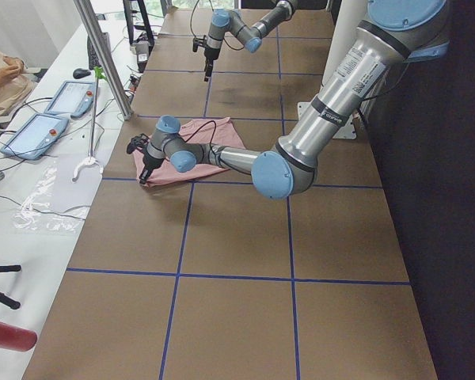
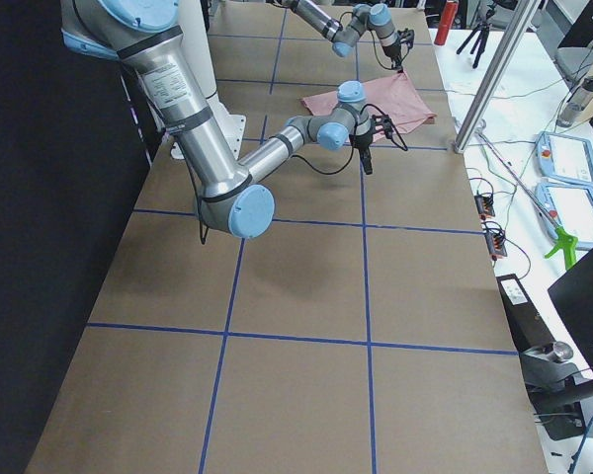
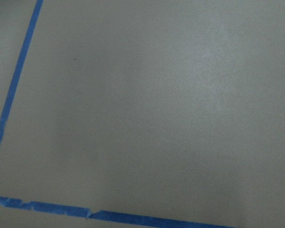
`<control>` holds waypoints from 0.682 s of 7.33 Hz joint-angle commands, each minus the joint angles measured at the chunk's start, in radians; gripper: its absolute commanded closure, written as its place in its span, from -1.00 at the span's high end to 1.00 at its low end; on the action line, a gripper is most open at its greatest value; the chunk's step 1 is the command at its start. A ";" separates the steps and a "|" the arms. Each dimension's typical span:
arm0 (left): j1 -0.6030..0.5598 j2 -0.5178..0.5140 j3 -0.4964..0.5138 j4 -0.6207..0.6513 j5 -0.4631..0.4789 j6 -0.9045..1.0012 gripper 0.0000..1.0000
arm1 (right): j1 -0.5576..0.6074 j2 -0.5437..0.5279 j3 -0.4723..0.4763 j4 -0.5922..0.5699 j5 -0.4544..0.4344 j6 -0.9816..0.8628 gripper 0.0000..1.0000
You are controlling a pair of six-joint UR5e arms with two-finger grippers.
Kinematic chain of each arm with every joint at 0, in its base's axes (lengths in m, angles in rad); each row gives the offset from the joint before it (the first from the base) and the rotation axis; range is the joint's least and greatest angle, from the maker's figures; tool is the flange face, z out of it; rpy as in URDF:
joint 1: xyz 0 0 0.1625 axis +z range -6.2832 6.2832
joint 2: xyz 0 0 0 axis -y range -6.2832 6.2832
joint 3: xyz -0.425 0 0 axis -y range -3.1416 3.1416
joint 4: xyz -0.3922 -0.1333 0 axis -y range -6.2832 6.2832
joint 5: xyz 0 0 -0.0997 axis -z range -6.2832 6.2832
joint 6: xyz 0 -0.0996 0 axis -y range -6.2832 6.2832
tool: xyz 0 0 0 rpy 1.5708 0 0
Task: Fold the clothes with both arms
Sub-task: 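Move the right gripper toward the side of the folded shirt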
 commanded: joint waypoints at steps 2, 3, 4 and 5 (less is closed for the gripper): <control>-0.058 0.017 -0.016 -0.078 -0.150 0.053 1.00 | -0.021 0.112 -0.079 -0.003 -0.005 0.212 0.82; -0.058 0.045 -0.057 -0.079 -0.161 0.053 1.00 | -0.052 0.244 -0.195 -0.005 -0.065 0.324 0.58; -0.058 0.063 -0.089 -0.078 -0.162 0.053 1.00 | -0.094 0.326 -0.287 0.012 -0.137 0.371 0.41; -0.058 0.066 -0.093 -0.078 -0.162 0.051 1.00 | -0.125 0.389 -0.357 0.029 -0.158 0.420 0.40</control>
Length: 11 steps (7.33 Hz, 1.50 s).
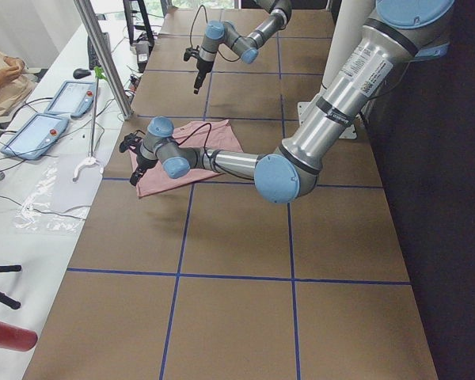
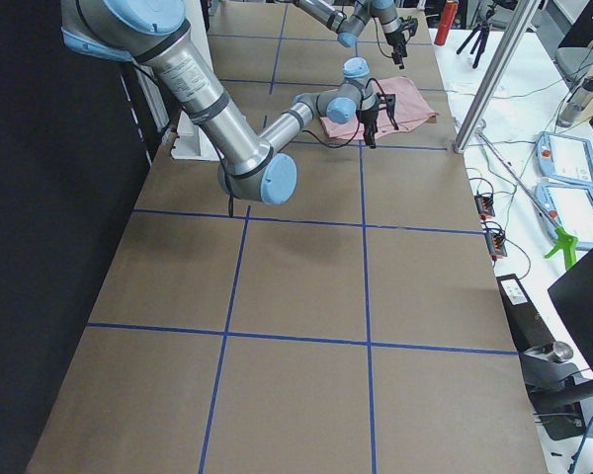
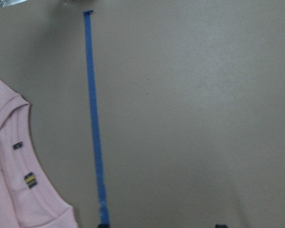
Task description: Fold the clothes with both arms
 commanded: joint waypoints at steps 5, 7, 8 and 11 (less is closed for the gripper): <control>-0.002 0.012 -0.019 -0.001 -0.007 0.000 1.00 | -0.102 0.228 -0.345 0.017 -0.113 -0.005 0.27; -0.002 0.013 -0.019 -0.001 -0.007 -0.002 1.00 | -0.120 0.230 -0.348 0.015 -0.113 -0.011 0.09; -0.002 0.012 -0.019 -0.001 -0.007 -0.002 1.00 | -0.131 0.232 -0.348 0.015 -0.122 -0.011 0.04; -0.003 0.013 -0.019 -0.001 -0.007 -0.005 1.00 | -0.148 0.232 -0.354 0.014 -0.140 -0.011 -0.06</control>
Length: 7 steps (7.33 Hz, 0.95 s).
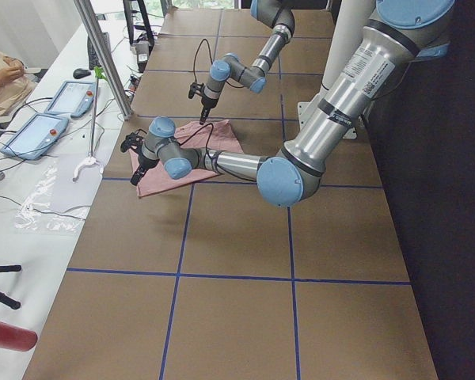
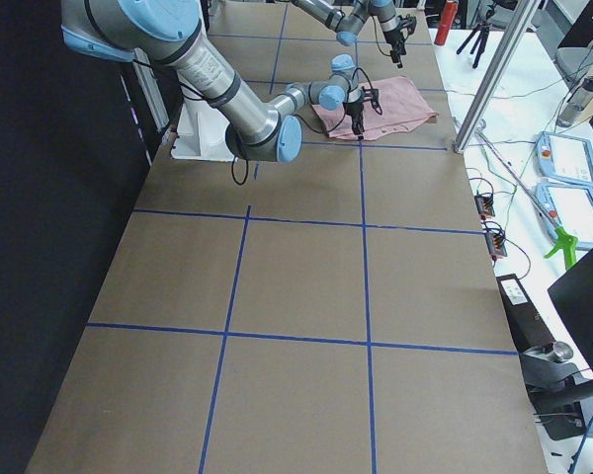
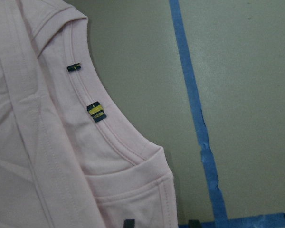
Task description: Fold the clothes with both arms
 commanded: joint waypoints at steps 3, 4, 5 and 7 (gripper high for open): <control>-0.001 0.005 0.000 -0.001 0.000 0.002 1.00 | -0.008 0.000 -0.005 -0.010 -0.013 -0.018 -0.73; -0.001 0.005 0.000 -0.001 0.000 0.002 1.00 | -0.008 0.000 -0.005 -0.009 -0.013 -0.011 -1.00; -0.001 0.005 -0.002 -0.002 0.000 0.000 1.00 | -0.011 0.000 -0.005 -0.010 -0.013 -0.011 -1.00; -0.001 0.007 -0.002 -0.002 0.000 0.000 1.00 | -0.012 0.000 -0.004 -0.010 -0.013 -0.011 -1.00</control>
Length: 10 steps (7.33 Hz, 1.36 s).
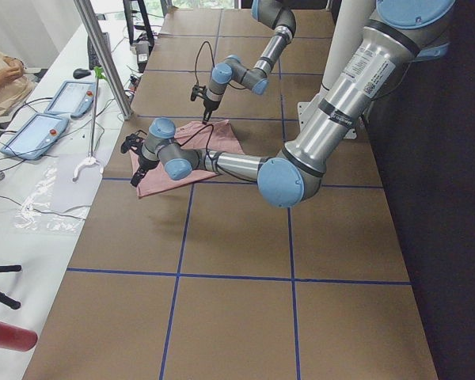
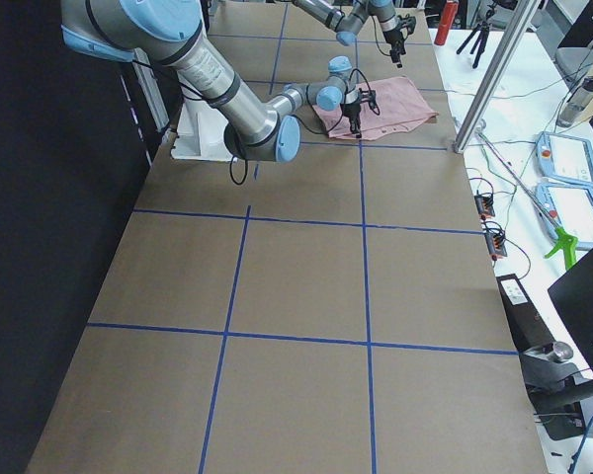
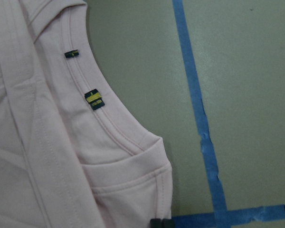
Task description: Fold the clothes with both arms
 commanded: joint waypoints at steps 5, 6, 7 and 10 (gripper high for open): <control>0.000 0.012 -0.040 0.001 -0.003 -0.006 1.00 | -0.027 -0.316 0.521 -0.173 -0.001 0.007 -1.00; 0.000 0.015 -0.046 0.000 -0.005 -0.006 1.00 | -0.067 -0.459 0.688 -0.175 -0.038 0.007 -1.00; 0.001 0.013 -0.046 0.000 -0.005 -0.006 1.00 | -0.126 -0.586 0.830 -0.177 -0.090 0.009 -1.00; 0.001 0.020 -0.065 0.001 -0.005 -0.008 1.00 | -0.249 -0.709 0.936 -0.177 -0.212 0.056 -1.00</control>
